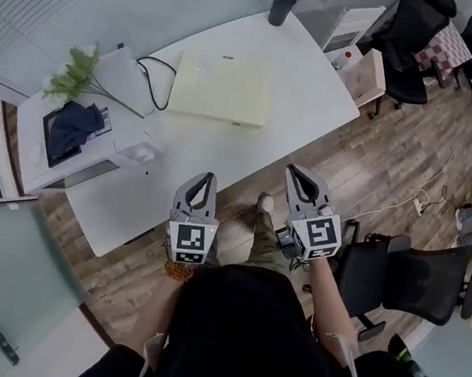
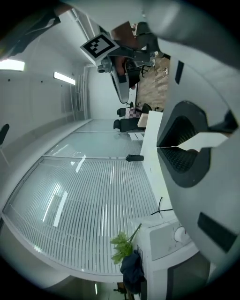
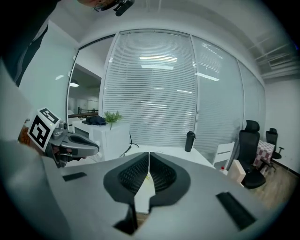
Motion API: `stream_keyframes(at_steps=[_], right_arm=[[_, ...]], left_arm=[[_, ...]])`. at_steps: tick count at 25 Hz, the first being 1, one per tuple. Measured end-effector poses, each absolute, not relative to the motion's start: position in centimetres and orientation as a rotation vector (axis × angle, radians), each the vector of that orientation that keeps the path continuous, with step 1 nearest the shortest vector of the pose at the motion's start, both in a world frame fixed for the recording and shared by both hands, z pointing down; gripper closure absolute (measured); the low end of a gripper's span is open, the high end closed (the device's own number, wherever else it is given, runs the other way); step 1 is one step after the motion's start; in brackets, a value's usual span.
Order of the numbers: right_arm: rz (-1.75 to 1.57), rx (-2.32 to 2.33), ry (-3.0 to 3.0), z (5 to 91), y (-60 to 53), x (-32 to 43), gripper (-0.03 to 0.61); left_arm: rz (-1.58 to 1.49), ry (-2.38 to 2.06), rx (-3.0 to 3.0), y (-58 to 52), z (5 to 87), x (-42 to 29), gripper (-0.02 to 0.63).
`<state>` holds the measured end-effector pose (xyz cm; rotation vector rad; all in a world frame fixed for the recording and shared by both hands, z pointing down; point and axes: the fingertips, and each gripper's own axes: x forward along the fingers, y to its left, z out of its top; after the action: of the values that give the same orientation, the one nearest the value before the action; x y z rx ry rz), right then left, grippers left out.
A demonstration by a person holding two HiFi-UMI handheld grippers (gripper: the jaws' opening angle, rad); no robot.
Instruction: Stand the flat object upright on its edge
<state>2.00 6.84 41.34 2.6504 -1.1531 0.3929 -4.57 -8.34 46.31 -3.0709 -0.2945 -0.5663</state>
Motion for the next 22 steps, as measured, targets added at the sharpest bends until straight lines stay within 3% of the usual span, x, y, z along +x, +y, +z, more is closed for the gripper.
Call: stream_keyframes(at_steps=[7, 22], right_arm=[[0.372, 2.516, -1.438, 42.8, 9.2, 6.9, 0.572], [0.371, 2.335, -1.707, 42.0, 9.1, 17.5, 0.572]], left_arm=[[-0.675, 0.036, -3.071, -5.4, 47.1, -1.9, 0.606], [-0.592, 0.312, -3.148, -2.3, 45.9, 3.7, 0.606]])
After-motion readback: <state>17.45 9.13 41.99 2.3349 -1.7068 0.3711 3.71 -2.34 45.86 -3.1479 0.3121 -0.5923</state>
